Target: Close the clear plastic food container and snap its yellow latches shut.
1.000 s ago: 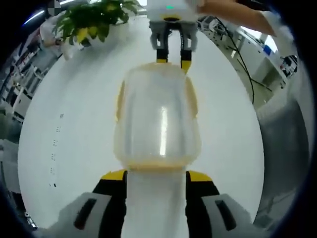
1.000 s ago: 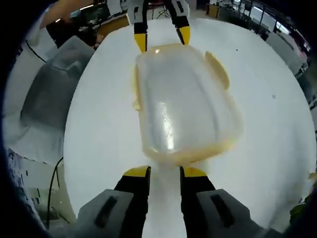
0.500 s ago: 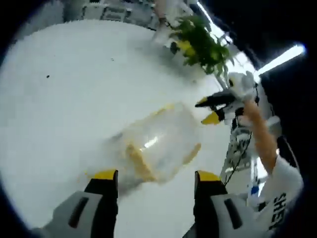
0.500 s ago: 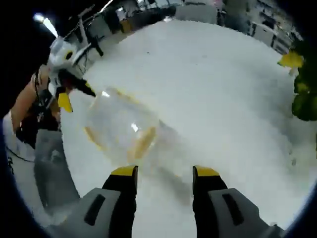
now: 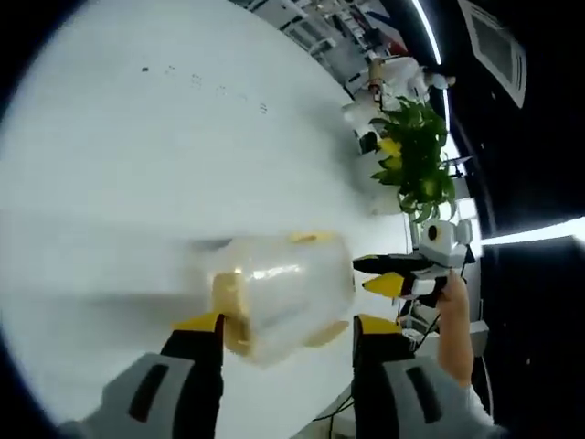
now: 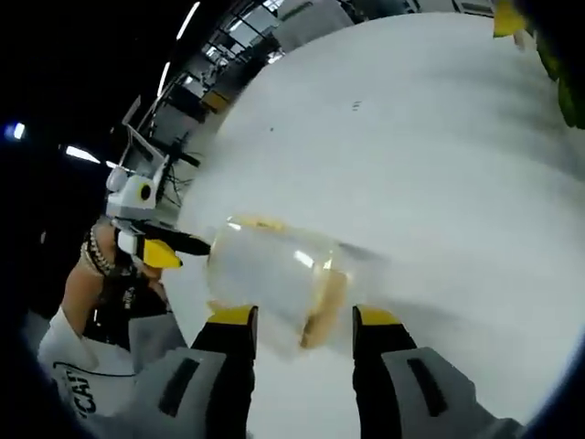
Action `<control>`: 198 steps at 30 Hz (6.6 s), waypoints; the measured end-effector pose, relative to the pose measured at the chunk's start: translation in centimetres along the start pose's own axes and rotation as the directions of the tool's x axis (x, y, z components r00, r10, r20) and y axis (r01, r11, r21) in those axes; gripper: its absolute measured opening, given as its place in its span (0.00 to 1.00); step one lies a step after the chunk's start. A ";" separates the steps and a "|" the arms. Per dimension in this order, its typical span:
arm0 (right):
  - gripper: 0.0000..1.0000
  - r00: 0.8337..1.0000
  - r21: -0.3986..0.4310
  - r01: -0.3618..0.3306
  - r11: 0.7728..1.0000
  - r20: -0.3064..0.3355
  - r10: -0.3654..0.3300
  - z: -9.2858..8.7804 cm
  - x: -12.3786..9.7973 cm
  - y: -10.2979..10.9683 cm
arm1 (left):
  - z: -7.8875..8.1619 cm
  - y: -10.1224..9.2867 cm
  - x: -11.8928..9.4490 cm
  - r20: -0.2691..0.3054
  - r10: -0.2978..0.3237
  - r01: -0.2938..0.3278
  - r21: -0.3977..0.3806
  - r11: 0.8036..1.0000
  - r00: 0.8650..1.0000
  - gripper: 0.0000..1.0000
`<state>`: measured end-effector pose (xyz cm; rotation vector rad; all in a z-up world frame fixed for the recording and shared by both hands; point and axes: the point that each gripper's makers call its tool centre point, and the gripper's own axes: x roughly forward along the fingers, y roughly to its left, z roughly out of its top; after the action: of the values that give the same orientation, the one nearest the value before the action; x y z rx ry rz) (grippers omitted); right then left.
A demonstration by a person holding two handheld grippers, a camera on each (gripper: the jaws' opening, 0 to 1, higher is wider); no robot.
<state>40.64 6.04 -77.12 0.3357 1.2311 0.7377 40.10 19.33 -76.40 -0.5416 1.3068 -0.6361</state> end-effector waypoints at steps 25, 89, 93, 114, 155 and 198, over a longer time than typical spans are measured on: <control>0.27 0.993 -0.087 0.080 0.993 -0.077 -0.087 -0.7 1.4 0.5 | -0.2 3.0 0.2 -0.055 0.224 -0.215 0.135 0.967 0.973 0.24; 0.13 0.982 -0.171 0.114 0.979 0.171 -0.084 1.0 -1.1 2.3 | 1.6 3.4 -3.5 0.175 0.088 -0.131 0.251 0.959 0.981 0.11; 0.00 0.970 -0.238 0.073 0.969 0.245 -0.013 2.8 -0.7 5.0 | 1.2 1.0 -3.1 0.213 0.020 -0.107 0.402 0.909 0.977 0.00; 0.00 0.994 -0.401 0.063 0.914 0.109 -0.021 3.5 5.7 7.4 | -1.1 -3.9 2.5 0.269 -0.108 -0.070 0.575 0.815 0.957 0.00; 0.00 0.980 -0.392 0.156 0.907 0.173 -0.093 7.9 6.2 5.2 | -6.0 -4.2 2.1 0.150 -0.112 -0.031 0.718 0.695 0.982 0.00; 0.36 0.744 -0.872 -0.216 0.439 -0.438 -0.504 2.1 7.6 6.4 | -3.9 -3.3 4.4 0.230 0.177 -0.208 0.969 -0.134 0.957 0.30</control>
<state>41.62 16.08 -78.09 -1.0582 1.2854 1.3040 36.47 13.84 -77.98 1.0024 0.4555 -1.1531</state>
